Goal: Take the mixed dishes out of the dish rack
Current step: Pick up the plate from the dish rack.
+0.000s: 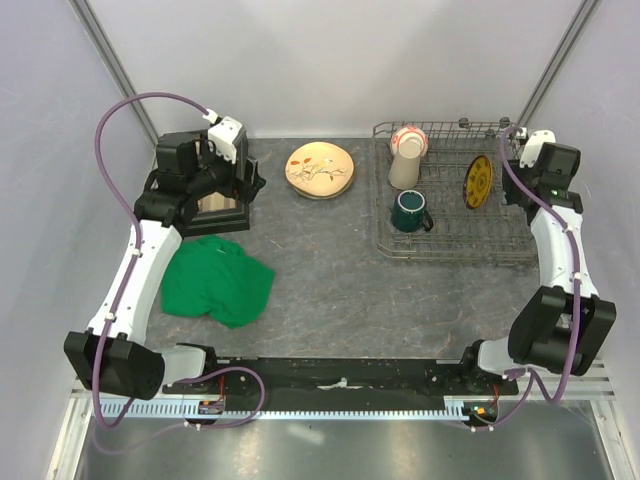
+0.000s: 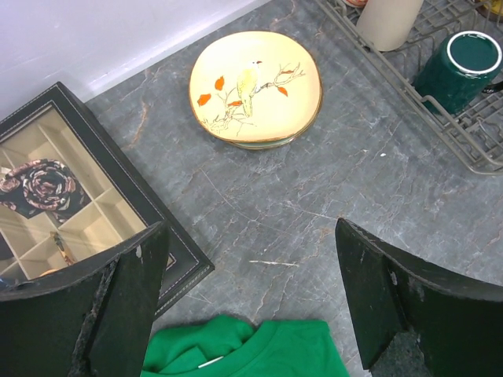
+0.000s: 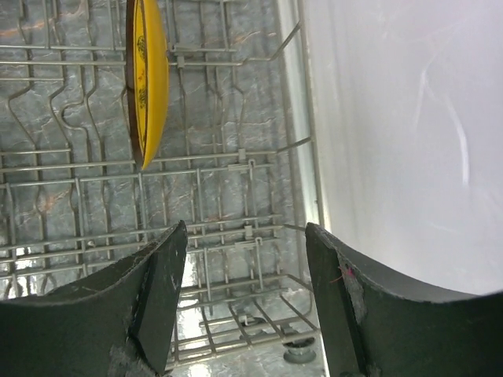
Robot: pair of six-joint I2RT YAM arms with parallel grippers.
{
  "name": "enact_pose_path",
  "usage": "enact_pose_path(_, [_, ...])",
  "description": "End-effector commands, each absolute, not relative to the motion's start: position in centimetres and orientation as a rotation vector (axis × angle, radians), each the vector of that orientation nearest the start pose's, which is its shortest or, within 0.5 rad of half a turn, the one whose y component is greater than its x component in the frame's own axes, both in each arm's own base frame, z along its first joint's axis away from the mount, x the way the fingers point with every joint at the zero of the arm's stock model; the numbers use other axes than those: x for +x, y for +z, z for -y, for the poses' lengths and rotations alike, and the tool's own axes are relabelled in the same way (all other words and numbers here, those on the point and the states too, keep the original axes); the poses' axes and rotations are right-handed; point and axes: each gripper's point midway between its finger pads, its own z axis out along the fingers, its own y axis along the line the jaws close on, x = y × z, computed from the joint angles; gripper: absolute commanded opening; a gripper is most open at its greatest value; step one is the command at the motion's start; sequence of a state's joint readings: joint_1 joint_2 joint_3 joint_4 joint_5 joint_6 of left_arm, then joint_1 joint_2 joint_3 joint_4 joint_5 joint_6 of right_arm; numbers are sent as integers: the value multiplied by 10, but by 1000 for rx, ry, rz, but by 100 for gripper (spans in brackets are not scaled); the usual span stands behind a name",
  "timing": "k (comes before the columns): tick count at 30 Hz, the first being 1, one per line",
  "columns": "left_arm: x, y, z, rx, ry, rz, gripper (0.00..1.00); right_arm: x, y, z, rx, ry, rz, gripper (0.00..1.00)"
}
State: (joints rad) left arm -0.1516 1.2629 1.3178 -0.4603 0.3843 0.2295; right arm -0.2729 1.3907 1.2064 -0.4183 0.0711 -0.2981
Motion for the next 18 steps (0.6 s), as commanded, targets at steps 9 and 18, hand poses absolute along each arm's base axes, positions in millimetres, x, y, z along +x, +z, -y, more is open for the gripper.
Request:
enact_pose_path(9, [385,302,118,577,-347,-1811,92,414,233,102,-38,-50,-2145,69])
enact_pose_path(18, [394,290,120,593,-351,-1817,92,439,233,95,-9,66,-2144,66])
